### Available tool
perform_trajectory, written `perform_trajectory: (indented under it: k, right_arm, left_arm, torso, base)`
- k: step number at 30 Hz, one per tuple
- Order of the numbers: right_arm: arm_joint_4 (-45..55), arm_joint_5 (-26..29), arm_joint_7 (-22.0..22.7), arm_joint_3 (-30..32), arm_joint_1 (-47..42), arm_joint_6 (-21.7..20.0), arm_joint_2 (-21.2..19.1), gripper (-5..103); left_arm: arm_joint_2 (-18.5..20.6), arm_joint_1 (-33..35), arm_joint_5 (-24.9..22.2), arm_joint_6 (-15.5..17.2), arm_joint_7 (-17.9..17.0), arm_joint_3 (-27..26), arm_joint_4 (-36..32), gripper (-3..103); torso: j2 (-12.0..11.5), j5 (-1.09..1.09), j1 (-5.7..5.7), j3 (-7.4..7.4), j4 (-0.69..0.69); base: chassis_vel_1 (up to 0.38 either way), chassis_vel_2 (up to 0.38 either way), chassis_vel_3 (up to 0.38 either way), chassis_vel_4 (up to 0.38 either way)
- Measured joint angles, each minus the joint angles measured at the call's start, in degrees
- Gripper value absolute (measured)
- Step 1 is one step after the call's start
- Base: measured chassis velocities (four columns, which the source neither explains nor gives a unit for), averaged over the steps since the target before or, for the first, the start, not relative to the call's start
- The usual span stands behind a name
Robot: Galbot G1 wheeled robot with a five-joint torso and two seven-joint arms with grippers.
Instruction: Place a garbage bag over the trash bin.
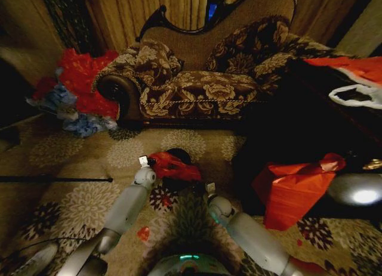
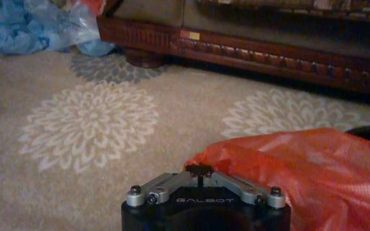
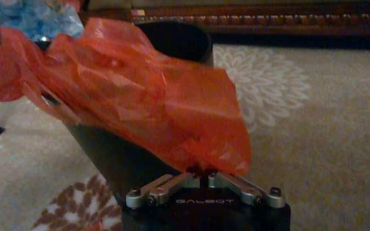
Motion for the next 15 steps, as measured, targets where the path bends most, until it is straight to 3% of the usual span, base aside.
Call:
perform_trajectory:
  k: [15]
  right_arm:
    - [-2.1,-1.8,-0.9,-0.5,-3.0,-0.1,1.9,0]
  left_arm:
    - [-0.3,1.1,1.7,-1.4,0.2,-0.1,2.8,0]
  torso:
    - [0.0,0.00,0.00,0.00,0.00]
  base:
    - [0.000,0.000,0.000,0.000]
